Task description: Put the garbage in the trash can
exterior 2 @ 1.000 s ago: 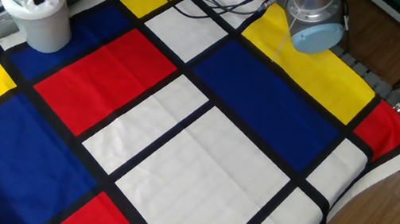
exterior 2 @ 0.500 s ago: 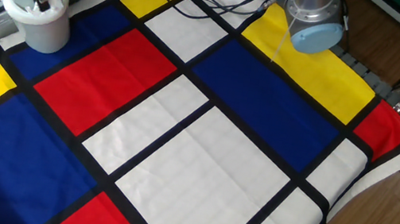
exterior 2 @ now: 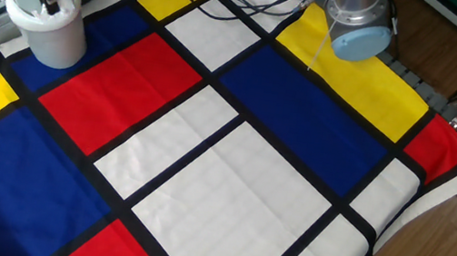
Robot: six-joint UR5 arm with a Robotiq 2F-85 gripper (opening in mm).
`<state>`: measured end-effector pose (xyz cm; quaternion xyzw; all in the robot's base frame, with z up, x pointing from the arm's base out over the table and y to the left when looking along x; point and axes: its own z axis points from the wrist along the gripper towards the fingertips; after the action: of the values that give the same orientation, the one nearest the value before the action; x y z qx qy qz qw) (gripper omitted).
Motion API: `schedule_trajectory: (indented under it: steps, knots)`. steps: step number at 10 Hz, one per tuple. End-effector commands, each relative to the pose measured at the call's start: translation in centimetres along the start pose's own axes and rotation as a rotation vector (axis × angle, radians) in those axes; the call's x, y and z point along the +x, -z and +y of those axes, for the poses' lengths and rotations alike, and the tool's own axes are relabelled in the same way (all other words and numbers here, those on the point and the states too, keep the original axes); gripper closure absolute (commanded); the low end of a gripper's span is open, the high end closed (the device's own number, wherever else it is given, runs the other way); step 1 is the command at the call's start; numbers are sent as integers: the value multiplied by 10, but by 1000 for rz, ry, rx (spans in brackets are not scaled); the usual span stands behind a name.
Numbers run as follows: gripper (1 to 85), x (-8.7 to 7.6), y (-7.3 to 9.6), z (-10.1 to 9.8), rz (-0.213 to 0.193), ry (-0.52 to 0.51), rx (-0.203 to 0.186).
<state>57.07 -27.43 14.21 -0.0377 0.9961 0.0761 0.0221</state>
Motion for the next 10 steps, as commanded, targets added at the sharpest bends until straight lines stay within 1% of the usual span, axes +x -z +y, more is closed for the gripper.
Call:
schedule_trajectory:
  steps: [1, 2, 3, 4, 5, 6, 7, 8, 9, 10]
  knots:
    - [847, -2, -3, 5, -14, 1, 10]
    - [847, -4, -6, 7, -23, 2, 31]
    - [847, -3, -5, 9, -11, -2, 39]
    - [847, -4, -7, 15, -13, 3, 13]
    - [813, -2, -6, 10, 2, 20, 30]
    - [733, 0, -3, 7, 15, 49, 29]
    - [633, 1, -3, 5, 19, 67, 27]
    - [597, 4, -3, 5, 28, 81, 26]
    - [550, 4, -3, 5, 32, 99, 27]
    - [523, 5, -3, 6, 31, 105, 22]
